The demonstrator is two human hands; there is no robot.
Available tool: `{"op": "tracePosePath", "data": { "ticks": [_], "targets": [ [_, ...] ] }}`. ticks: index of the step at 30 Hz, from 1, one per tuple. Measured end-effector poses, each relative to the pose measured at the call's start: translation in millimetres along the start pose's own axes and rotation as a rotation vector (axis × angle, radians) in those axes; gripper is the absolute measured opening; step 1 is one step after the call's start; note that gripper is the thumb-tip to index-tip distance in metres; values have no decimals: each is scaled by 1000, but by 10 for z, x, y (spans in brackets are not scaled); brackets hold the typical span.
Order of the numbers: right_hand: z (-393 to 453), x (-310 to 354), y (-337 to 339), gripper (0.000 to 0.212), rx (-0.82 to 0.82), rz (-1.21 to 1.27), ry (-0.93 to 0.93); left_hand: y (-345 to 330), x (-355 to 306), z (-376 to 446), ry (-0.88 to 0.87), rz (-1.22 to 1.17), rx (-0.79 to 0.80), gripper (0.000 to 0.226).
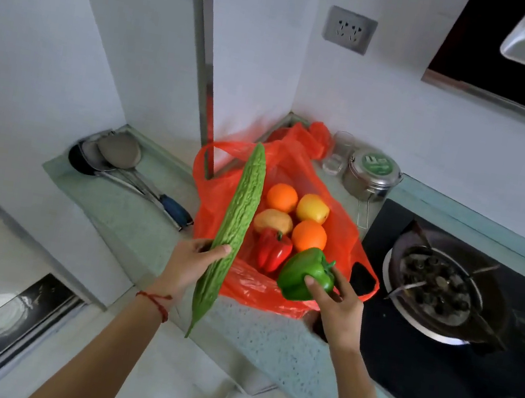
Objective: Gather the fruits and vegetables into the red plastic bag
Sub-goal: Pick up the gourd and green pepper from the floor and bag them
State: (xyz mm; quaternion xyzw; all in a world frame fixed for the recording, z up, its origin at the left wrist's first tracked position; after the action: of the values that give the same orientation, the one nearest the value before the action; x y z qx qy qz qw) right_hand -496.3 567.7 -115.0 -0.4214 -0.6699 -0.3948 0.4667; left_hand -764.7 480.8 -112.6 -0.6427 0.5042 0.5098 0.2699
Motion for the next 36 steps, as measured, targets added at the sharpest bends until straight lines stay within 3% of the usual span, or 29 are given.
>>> {"op": "tracePosePath", "data": {
  "ticks": [16,23,28,36],
  "targets": [
    [911,141,93,64,-32,-43,-28,-70,1,1127,257,178,99,59],
    [1010,162,107,61,-73,-54,-70,-121,-139,1525,221,267,81,63],
    [1089,157,68,73,-86,-97,-104,-181,-120,1680,211,284,57,56],
    [1251,209,-21,63,-62,-131,-113,-210,107,1799,260,330,44,46]
  ]
}}
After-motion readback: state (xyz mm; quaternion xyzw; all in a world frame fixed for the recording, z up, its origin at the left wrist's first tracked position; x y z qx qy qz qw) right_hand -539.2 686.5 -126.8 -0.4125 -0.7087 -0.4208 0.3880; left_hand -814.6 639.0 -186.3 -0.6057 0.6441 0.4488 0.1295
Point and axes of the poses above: each hand's wrist, its own z-axis towards the middle knuckle, its own y-axis out of the back of the hand, x = y × z, the point moved 9 cm from there along z, towards the middle knuckle, and after that the axes turned 11 degrees about x, right-handed, at the moved point
